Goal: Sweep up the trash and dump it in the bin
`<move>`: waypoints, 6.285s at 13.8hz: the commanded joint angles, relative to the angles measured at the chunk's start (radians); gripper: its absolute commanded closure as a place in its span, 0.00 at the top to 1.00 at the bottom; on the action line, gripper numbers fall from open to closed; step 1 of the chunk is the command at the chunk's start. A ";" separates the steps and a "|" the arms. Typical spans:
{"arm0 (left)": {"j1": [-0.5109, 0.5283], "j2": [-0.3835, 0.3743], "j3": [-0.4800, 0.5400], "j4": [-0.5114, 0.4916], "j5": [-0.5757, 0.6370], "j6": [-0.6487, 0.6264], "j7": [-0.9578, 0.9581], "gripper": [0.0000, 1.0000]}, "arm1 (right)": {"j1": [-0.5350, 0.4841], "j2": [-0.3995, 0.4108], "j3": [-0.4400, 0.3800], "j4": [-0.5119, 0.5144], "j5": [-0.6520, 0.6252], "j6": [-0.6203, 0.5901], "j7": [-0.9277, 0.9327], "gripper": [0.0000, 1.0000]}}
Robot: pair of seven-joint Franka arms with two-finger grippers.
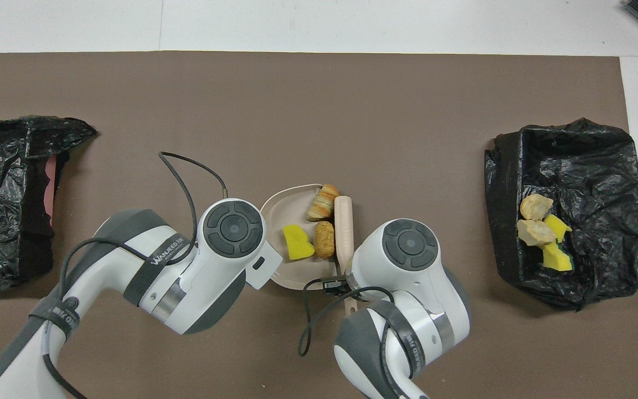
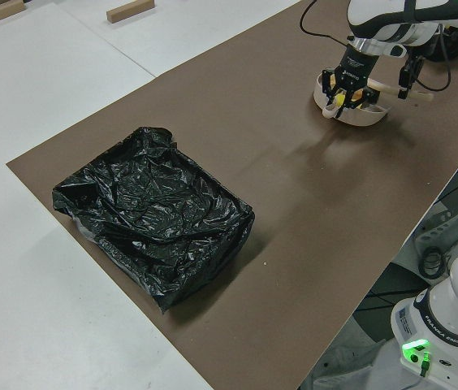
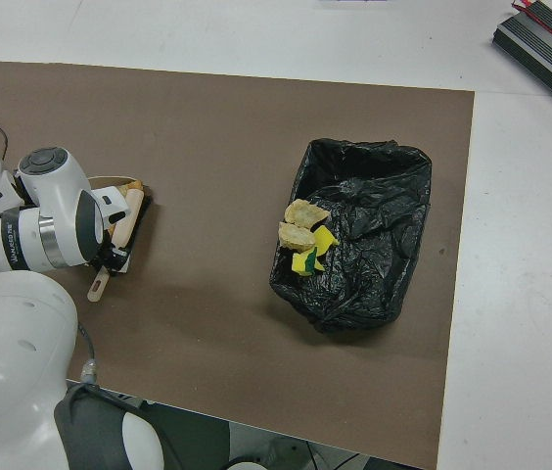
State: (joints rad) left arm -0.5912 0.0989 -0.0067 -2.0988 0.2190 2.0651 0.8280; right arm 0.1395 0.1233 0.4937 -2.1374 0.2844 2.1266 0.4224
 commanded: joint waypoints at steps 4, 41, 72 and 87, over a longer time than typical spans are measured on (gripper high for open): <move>0.051 -0.038 0.004 -0.102 -0.039 0.165 0.025 0.00 | -0.027 -0.109 -0.012 0.085 0.007 -0.154 -0.014 0.00; 1.012 0.171 0.054 0.645 0.036 -0.220 1.154 0.00 | -0.015 -0.103 -0.124 0.178 -0.280 -0.160 0.110 1.00; 0.777 -0.085 0.031 0.321 0.183 -0.176 0.343 0.00 | -0.066 -0.245 -0.595 0.485 -0.283 -0.617 -0.498 1.00; 0.237 -0.111 0.028 0.286 -0.194 -0.332 -0.752 0.00 | -0.066 -0.243 -0.595 0.485 -0.283 -0.617 -0.498 1.00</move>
State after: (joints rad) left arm -0.2785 -0.0008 0.0009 -1.7907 0.0496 1.7084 0.1764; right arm 0.0892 -0.1199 -0.1122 -1.6596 0.0070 1.5197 -0.0639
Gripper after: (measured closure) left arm 0.687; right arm 0.000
